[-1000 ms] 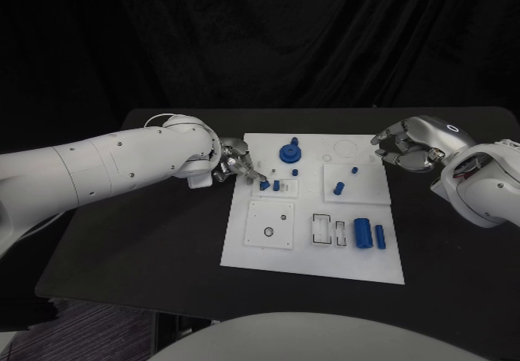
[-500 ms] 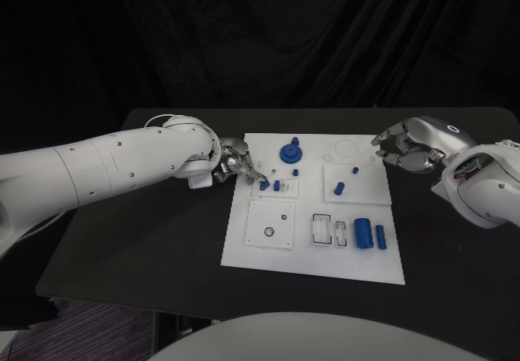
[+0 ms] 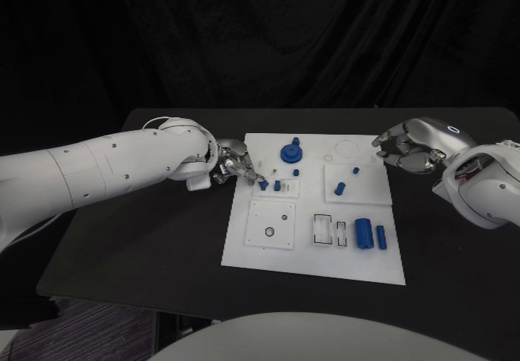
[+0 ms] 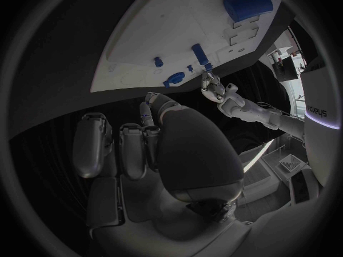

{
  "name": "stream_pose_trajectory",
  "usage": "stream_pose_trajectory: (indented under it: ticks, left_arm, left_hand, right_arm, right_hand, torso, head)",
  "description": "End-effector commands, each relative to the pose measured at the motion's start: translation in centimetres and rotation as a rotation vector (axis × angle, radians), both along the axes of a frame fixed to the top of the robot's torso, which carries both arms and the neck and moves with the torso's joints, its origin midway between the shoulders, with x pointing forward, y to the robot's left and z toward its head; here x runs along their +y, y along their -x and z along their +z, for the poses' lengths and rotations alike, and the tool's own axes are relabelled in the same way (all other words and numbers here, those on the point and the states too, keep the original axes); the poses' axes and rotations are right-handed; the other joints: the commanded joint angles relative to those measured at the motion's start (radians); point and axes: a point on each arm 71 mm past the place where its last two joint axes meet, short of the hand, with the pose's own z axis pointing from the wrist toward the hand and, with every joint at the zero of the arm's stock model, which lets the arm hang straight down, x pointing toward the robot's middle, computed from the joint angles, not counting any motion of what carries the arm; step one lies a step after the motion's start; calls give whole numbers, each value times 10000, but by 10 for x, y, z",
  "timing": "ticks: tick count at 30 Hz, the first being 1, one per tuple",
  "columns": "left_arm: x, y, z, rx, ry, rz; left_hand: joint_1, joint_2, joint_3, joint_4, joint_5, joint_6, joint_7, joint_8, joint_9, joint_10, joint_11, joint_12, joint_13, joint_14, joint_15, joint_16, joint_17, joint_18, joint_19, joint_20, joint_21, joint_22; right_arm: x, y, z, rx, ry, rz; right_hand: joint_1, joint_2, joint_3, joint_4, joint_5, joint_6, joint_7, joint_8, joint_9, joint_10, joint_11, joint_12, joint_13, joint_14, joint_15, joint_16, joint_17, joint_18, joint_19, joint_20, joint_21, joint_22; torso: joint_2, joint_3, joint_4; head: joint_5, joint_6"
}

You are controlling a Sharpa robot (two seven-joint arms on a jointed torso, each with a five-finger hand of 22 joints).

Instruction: Assemble the parts on the task board

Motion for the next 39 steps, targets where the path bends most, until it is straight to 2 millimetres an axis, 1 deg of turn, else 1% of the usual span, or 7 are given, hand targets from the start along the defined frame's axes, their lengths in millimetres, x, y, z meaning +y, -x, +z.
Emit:
stream_pose_trajectory:
  ticks: [1, 5, 14, 18, 24, 33, 39]
  left_arm:
    - [0, 8, -16, 269, -353, -182]
    - [1, 10, -15, 205, -213, -223]
    - [5, 14, -13, -25, 153, -272]
    - [7, 16, -13, -108, 294, -290]
    - [9, 18, -12, -229, 496, -330]
    - [11, 19, -11, -391, 683, -317]
    - [13, 19, -11, -442, 692, -252]
  left_hand:
    - [-89, -57, 360, -227, 26, -50, -23, -70, -85, 1063, 27, -13, 2601, 1038, 6, 26, 2632, 97, -95, 3, -78, 1488]
    - [-303, -123, 447, 99, 141, -125, 51, -230, -440, 1063, 94, -13, 2601, 1038, 66, 26, 2632, 114, -176, 55, -178, 1460]
    - [-321, -232, 613, 313, 379, -124, 92, -221, -799, 1063, 134, -13, 2601, 1038, 106, 26, 2632, 125, -225, 99, -228, 1449]
    - [-452, -339, 652, 583, 568, -131, 125, -215, -990, 1063, 162, -13, 2601, 1038, 134, 26, 2632, 134, -265, 128, -273, 1436]
    - [-698, -517, 561, 1046, 606, -132, 174, -202, -1204, 1063, 212, -13, 2601, 1038, 178, 26, 2632, 146, -316, 168, -327, 1422]
    - [-1397, -496, 92, 1134, -102, -181, 242, -190, -1426, 1063, 271, -13, 2601, 1038, 240, 26, 2632, 155, -370, 232, -369, 1413]
    - [-2011, -314, -373, 1150, -483, -271, 283, -177, -1523, 1063, 302, -13, 2601, 1038, 270, 26, 2632, 164, -413, 262, -409, 1403]
  right_arm:
    - [-1, 0, -2, 145, 80, -106]
    - [-1, 0, -2, 162, 88, -118]
    - [-2, 1, -2, 198, 109, -156]
    - [-3, 1, -2, 206, 115, -178]
    - [-3, 1, -2, 220, 125, -195]
    - [-3, 0, -3, 245, 140, -213]
    - [-3, 0, -3, 256, 146, -217]
  right_hand:
    - [15, 48, 36, -3, 49, 27, -60, -51, -12, -44, -8, -49, 1121, 751, -77, -36, 1436, 67, 17, -56, -56, 1800]
    - [15, 48, 36, -3, 49, 27, -60, -51, -12, -44, -8, -49, 1121, 751, -77, -36, 1436, 67, 17, -56, -56, 1800]
    - [9, 50, 43, -6, 47, 36, -62, -47, -11, -60, -10, -67, 1102, 749, -78, -40, 1432, 70, 12, -56, -69, 1796]
    - [9, 50, 43, -6, 47, 36, -62, -47, -11, -60, -10, -67, 1102, 749, -78, -40, 1432, 70, 12, -56, -69, 1796]
    - [-4, 55, 47, 0, 45, 39, -61, -46, -11, -62, -9, -70, 1100, 749, -78, -40, 1432, 70, 11, -56, -72, 1796]
    - [-4, 55, 47, 0, 45, 39, -61, -46, -11, -62, -9, -70, 1100, 749, -78, -40, 1432, 70, 11, -56, -72, 1796]
    - [-19, 56, 50, 4, 43, 38, -60, -48, -13, -61, -9, -70, 1101, 746, -78, -47, 1426, 71, 9, -57, -79, 1795]
  torso:
    - [5, -3, 4]
    - [-3, 1, -5]
    - [-5, 6, -5]
    - [-4, 3, -10]
    - [-2, 1, -16]
    - [-4, 3, -10]
    - [-3, -2, -14]
  head:
    - [18, -2]
    - [30, -2]
    - [13, -2]
    - [18, -2]
    - [23, -2]
    - [30, -2]
    - [32, -2]
